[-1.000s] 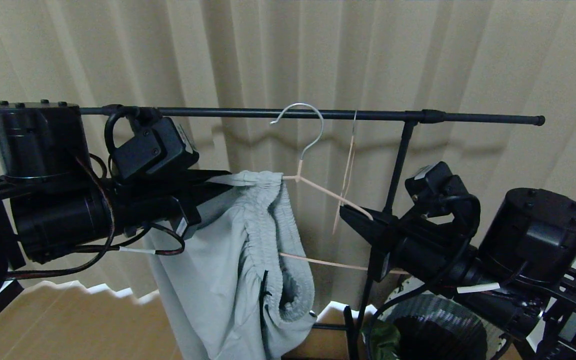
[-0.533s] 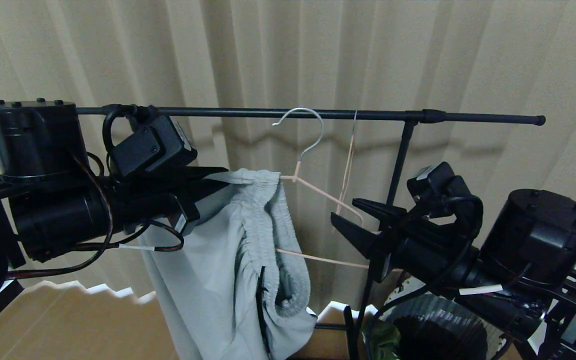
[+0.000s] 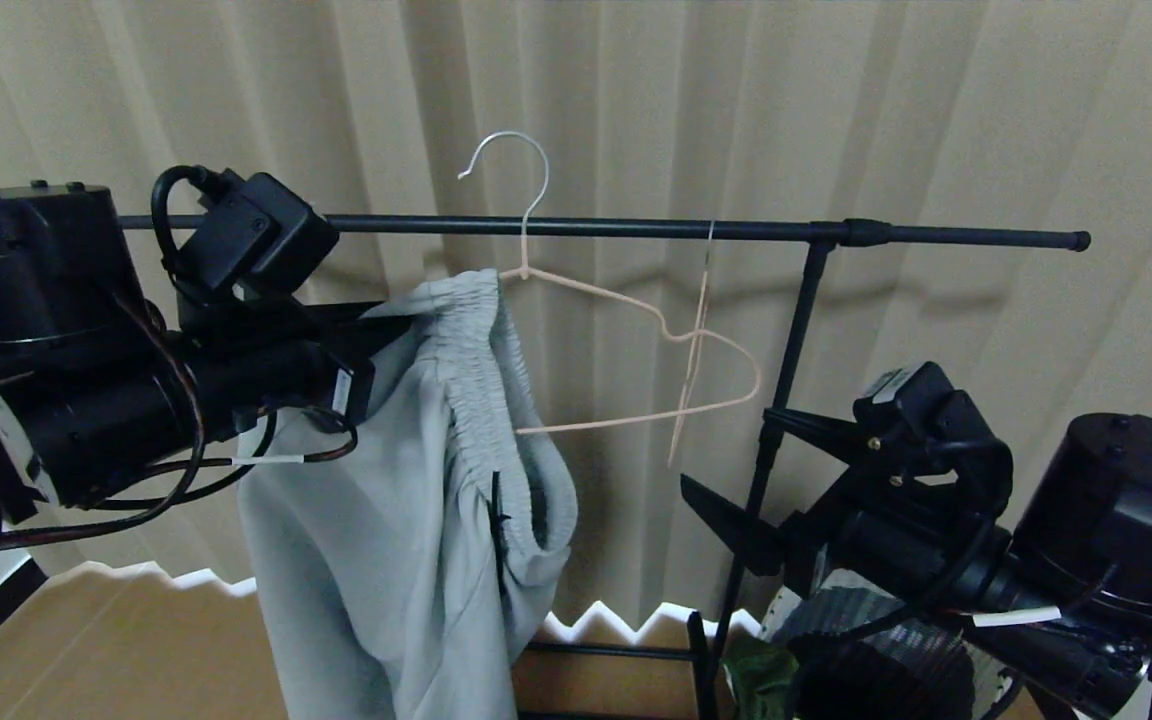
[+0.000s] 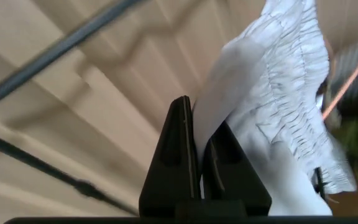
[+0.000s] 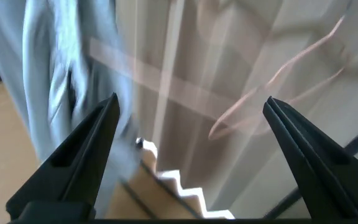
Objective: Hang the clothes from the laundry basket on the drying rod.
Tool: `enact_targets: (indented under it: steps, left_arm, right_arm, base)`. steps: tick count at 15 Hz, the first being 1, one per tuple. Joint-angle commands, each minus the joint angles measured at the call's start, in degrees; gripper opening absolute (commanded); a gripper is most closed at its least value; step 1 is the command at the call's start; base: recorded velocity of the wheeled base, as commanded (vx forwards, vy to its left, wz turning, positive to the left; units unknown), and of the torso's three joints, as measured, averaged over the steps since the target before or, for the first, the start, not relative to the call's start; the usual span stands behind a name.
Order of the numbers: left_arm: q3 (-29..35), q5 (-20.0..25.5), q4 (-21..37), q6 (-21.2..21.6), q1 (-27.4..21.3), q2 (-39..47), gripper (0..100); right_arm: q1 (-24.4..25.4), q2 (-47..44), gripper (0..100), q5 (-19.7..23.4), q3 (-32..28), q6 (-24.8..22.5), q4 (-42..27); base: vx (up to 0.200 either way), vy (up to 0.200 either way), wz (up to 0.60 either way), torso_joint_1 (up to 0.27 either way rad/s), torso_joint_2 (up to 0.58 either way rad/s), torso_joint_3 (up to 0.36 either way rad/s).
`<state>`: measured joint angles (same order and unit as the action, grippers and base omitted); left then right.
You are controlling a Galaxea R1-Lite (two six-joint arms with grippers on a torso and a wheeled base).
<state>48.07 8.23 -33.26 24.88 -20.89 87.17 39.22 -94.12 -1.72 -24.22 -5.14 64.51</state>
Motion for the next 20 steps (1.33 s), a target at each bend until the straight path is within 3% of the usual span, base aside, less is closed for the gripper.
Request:
enact_targets:
  steps: [1, 2, 4, 8, 14, 15, 20]
  left_arm:
    - [0.0, 0.0, -0.9, -1.0, -0.7, -0.6, 0]
    - [0.0, 0.1, -4.9, -4.1, -2.2, -0.8, 0]
    - [-0.1, 0.4, -7.4, -5.8, -3.5, -1.4, 0]
    - [-0.2, 0.4, -7.5, -7.7, -6.8, -3.3, 0]
    - [-0.1, 0.4, -7.4, -7.6, -8.4, -4.5, 0]
    - [-0.1, 0.4, -7.4, -7.7, -7.9, -4.5, 0]
    - [-0.6, 0.3, -7.4, -5.0, -4.4, -3.9, 0]
  right_arm:
    - [0.4, 0.1, 100, 0.0, 0.8, 0.0, 0.0]
    - [0.5, -1.4, 100, 0.1, 0.8, 0.1, -0.1]
    - [0.7, -4.3, 100, 0.1, 0.2, 0.4, 0.1]
    - [2.5, -9.4, 100, -0.1, -1.4, 0.6, 6.0]
    - [2.2, -13.0, 100, -0.4, -3.9, 0.7, 6.2]
    - [1.6, -12.6, 0, -0.4, -3.5, 0.8, 6.2]
    - [-5.8, -9.0, 0, -0.5, -2.5, 0.6, 6.2]
  base:
    - [0.000, 0.000, 0.00, 0.000, 0.00, 0.000]
    - [0.000, 0.000, 0.00, 0.000, 0.00, 0.000]
    - [0.000, 0.000, 0.00, 0.000, 0.00, 0.000]
    - [0.000, 0.000, 0.00, 0.000, 0.00, 0.000]
    - [0.000, 0.000, 0.00, 0.000, 0.00, 0.000]
    - [0.000, 0.000, 0.00, 0.000, 0.00, 0.000]
    - [0.000, 0.000, 0.00, 0.000, 0.00, 0.000]
